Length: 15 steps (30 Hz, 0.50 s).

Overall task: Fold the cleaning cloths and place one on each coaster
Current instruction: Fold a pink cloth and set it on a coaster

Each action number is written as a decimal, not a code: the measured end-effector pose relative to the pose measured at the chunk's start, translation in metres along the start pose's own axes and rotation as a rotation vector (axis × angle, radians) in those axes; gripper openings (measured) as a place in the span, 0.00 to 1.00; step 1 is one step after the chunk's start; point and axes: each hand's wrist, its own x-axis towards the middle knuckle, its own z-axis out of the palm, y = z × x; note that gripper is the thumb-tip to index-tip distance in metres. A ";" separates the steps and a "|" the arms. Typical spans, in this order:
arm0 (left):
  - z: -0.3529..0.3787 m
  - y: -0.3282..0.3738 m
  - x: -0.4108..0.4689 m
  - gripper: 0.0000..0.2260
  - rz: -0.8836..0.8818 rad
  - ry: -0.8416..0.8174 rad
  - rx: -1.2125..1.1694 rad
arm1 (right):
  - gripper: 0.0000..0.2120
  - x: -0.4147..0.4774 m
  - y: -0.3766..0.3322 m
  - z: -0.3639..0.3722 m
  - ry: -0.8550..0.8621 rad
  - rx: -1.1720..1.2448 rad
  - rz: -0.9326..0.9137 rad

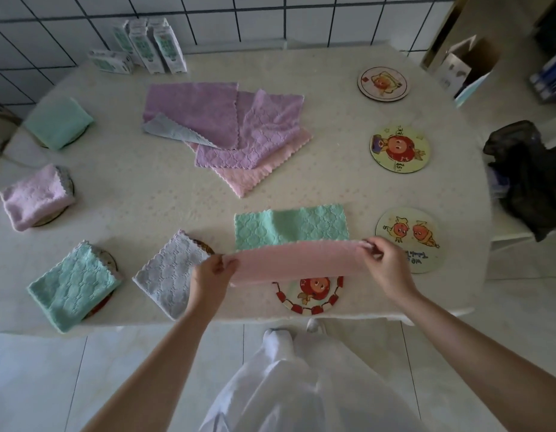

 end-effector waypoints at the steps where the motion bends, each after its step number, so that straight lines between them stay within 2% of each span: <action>1: 0.002 0.005 0.010 0.12 -0.041 0.012 -0.014 | 0.03 0.013 -0.001 0.002 0.014 0.023 0.041; 5: 0.014 0.014 0.050 0.06 -0.191 0.049 -0.126 | 0.06 0.058 -0.005 0.016 0.027 0.105 0.214; 10: 0.029 0.018 0.087 0.10 -0.261 0.037 -0.102 | 0.07 0.097 0.000 0.036 -0.022 0.117 0.300; 15: 0.039 0.011 0.105 0.09 -0.267 0.027 -0.028 | 0.08 0.117 0.017 0.046 -0.043 0.082 0.335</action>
